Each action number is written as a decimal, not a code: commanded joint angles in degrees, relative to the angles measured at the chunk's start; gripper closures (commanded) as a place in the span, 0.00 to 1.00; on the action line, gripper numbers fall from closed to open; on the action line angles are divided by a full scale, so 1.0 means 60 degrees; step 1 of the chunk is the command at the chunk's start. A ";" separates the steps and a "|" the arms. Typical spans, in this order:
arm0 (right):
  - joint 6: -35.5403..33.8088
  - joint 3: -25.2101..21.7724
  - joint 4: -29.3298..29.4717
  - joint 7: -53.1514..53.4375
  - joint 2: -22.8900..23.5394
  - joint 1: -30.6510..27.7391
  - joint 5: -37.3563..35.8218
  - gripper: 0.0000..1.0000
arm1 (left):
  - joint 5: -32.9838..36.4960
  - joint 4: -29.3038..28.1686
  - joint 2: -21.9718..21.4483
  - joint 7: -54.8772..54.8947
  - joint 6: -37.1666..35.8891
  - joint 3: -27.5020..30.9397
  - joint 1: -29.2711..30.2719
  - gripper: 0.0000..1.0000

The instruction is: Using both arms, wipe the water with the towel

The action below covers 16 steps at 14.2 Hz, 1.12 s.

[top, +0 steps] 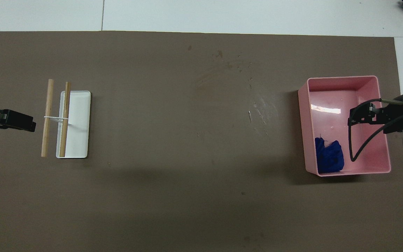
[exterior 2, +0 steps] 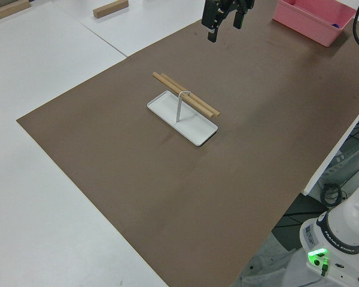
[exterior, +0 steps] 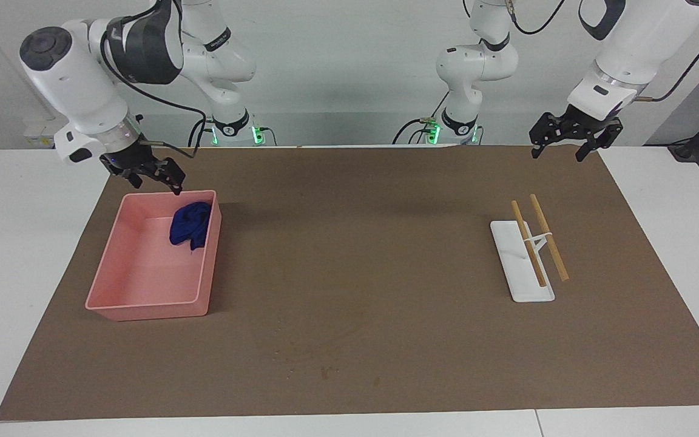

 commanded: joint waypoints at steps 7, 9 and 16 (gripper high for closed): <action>-0.1540 0.0027 0.2386 -0.0415 0.0409 0.0325 -0.0458 0.00 | -0.0075 -0.0233 -0.0208 0.0057 0.0097 -0.0005 0.0054 0.00; -0.1761 0.0027 0.2416 -0.0738 0.0366 0.0310 -0.0413 0.00 | -0.0075 -0.0233 -0.0208 0.0057 0.0082 -0.0005 0.0054 0.00; -0.2216 0.0041 0.2225 -0.0666 0.0087 0.0530 -0.0340 0.00 | -0.0075 -0.0233 -0.0208 0.0057 0.0082 -0.0005 0.0054 0.00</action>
